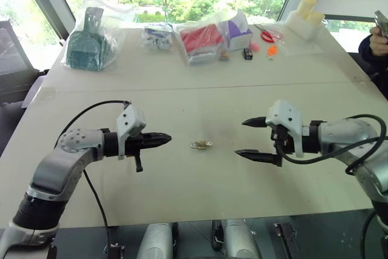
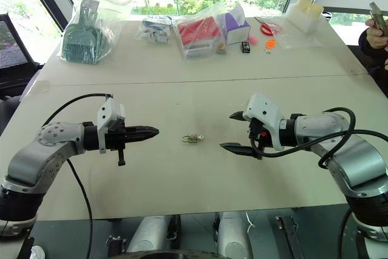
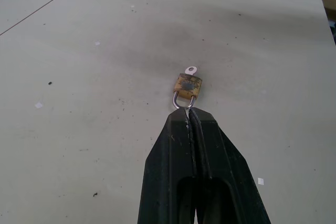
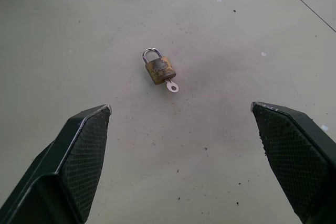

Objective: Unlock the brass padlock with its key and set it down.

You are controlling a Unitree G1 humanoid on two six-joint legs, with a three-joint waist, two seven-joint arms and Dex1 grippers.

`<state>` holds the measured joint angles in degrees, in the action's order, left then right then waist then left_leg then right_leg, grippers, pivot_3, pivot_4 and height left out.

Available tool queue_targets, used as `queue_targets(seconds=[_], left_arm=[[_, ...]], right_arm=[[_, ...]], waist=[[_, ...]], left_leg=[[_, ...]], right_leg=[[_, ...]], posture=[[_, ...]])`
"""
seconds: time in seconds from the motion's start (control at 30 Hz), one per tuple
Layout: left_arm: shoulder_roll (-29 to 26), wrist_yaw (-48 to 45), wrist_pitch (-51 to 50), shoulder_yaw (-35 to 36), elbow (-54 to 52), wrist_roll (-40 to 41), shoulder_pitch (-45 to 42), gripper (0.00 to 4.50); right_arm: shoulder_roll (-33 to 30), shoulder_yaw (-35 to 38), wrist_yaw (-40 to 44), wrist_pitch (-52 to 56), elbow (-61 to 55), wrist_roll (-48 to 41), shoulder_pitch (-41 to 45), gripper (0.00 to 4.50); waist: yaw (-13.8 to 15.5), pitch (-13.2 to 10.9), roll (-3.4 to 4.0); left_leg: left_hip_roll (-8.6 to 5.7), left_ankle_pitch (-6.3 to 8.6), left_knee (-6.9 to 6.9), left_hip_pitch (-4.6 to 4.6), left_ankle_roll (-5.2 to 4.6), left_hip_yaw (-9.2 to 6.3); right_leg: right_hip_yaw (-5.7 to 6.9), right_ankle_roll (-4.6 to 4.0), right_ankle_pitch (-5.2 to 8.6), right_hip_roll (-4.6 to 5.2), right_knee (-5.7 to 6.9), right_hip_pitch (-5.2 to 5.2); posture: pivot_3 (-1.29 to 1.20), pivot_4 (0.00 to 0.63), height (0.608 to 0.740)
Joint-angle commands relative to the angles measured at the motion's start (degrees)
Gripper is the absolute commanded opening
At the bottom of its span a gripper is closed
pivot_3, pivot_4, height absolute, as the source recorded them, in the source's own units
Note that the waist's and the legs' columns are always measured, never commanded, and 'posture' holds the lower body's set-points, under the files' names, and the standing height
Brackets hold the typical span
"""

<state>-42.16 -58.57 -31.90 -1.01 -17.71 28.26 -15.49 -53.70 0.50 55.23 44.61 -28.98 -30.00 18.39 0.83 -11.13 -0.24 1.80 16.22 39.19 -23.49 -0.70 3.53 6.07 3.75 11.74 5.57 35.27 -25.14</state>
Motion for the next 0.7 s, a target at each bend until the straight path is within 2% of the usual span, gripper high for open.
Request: queue_targets(seconds=[0.03,0.4,0.7], left_arm=[[-0.4,-0.3,1.0,1.4,-1.1,0.8,-1.3,0.0],[-0.1,-2.5,1.8,-0.3,2.0,0.2,-3.4,0.0],[1.3,-6.6,5.1,-4.0,11.7,-3.3,-12.3,0.0]], right_arm=[[-1.1,0.9,0.5,-1.0,-0.6,0.1,1.1,4.44],[-2.8,2.3,0.2,-0.2,-1.8,-0.2,0.0,4.44],[-3.5,3.6,-1.0,-0.5,-2.6,-0.1,-1.7,4.44]], waist=[[0.0,0.0,0.0],[0.0,0.0,-0.01],[0.0,0.0,-0.02]], left_leg=[[0.0,0.0,0.0,0.0,0.0,0.0],[-0.01,0.0,0.01,0.01,0.01,0.01],[-0.04,-0.01,0.03,0.01,0.01,0.03]], right_leg=[[0.0,0.0,0.0,0.0,0.0,0.0],[0.0,0.01,-0.01,0.0,0.02,0.01],[0.0,0.01,-0.01,0.0,0.02,0.03]], posture=[[0.0,0.15,0.74],[0.0,0.15,0.74],[0.0,0.15,0.74]])
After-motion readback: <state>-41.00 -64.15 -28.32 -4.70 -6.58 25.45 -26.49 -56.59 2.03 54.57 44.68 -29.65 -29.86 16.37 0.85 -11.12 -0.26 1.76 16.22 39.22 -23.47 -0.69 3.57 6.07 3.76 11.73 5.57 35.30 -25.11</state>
